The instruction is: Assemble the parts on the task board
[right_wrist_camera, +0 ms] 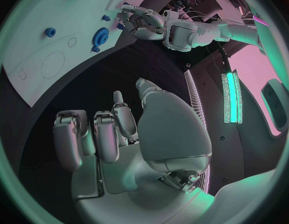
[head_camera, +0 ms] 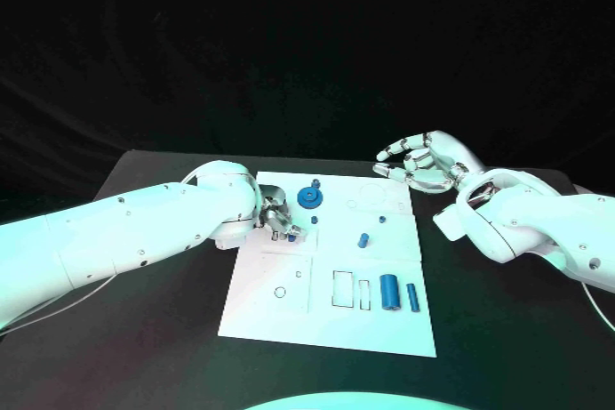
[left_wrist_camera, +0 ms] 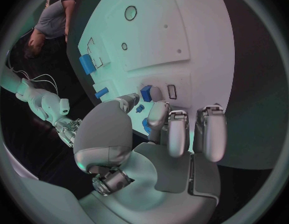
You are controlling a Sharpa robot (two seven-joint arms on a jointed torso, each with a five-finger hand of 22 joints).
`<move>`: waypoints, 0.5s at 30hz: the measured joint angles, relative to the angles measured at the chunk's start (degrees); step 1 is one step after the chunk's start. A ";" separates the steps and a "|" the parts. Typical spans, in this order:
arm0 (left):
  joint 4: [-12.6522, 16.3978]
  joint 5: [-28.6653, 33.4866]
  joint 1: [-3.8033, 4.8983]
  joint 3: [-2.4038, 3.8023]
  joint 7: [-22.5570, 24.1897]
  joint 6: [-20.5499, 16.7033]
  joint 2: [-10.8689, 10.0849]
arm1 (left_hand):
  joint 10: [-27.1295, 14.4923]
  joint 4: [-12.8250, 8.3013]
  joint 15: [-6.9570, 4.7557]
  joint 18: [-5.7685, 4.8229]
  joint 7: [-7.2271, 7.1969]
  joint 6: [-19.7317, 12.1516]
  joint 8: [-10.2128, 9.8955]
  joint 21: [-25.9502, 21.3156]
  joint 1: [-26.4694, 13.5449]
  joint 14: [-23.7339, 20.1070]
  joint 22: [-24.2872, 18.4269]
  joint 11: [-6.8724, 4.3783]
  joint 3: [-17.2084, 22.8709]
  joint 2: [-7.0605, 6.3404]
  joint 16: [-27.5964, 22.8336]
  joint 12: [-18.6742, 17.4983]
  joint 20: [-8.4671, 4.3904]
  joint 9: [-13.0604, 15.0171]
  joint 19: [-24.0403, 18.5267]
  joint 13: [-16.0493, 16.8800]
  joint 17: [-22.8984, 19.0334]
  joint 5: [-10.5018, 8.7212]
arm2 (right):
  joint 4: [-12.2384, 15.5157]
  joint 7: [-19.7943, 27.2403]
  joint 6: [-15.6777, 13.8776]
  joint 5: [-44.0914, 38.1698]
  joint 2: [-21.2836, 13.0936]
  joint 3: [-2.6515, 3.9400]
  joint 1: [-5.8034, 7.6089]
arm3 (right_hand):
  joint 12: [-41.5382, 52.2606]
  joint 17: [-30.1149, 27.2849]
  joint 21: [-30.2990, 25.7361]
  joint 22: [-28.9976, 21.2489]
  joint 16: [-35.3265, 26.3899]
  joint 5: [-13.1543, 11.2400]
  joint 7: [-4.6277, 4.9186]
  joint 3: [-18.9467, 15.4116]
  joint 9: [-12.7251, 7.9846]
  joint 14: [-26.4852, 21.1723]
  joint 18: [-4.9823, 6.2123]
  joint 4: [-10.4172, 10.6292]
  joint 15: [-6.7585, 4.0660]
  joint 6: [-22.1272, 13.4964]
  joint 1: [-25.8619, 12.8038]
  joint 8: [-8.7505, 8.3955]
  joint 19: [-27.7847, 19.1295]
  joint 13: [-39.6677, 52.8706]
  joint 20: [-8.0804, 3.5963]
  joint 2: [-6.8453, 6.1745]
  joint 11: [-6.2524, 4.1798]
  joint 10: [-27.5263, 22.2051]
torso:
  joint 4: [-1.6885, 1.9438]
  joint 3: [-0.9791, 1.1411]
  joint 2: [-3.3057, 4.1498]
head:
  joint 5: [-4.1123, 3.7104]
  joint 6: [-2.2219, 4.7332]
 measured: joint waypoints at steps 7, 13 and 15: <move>0.64 0.58 -0.12 0.26 0.00 -0.94 -0.64 | -0.06 -0.18 0.00 0.00 0.00 0.00 -0.22 0.00 -0.45 0.00 0.00 0.06 -0.82 0.00 0.00 -0.86 0.00 -0.09 0.00 -1.33 0.00 0.00 | -0.03 0.02 0.00 0.00 -0.01 0.00 0.00 | 0.00 0.02 0.00 -0.01 0.00 0.00 0.00 0.00 0.00 0.00 0.00 0.00 0.00 0.00 -0.15 0.00 0.00 0.00 0.00 0.15 0.00 0.00 | -0.03 0.00 0.01 | 0.03 0.06; 1.51 1.94 -0.16 0.96 0.07 -2.46 -1.44 | -1.81 -0.23 0.00 -0.01 0.60 -1.25 -0.66 -0.44 -0.12 0.00 -0.01 0.52 -1.66 -0.34 -0.28 -2.84 -0.12 -0.25 -0.74 -3.90 -0.01 0.26 | -0.15 0.04 -0.01 0.00 0.01 0.00 0.00 | 0.00 0.05 0.00 -0.01 0.00 0.00 0.00 0.00 0.00 0.00 0.00 0.00 0.00 0.00 -0.23 0.00 0.00 -0.01 0.00 0.24 0.00 0.00 | 0.00 0.03 0.01 | -0.01 0.16; 1.94 2.54 -0.15 1.42 0.12 -3.11 -1.85 | -2.75 -0.18 0.00 0.00 0.81 -1.86 -0.79 -0.67 0.51 0.00 -0.01 0.67 -1.91 -0.26 -0.62 -3.87 -0.17 -0.37 -1.30 -5.05 -0.01 0.26 | -0.24 0.05 -0.01 0.00 0.02 0.00 0.00 | 0.00 0.04 0.00 -0.01 0.00 0.00 0.00 0.00 0.00 0.00 0.00 0.00 0.00 0.00 -0.24 0.00 0.00 -0.01 0.00 0.24 0.00 0.00 | 0.00 0.03 -0.01 | -0.05 0.25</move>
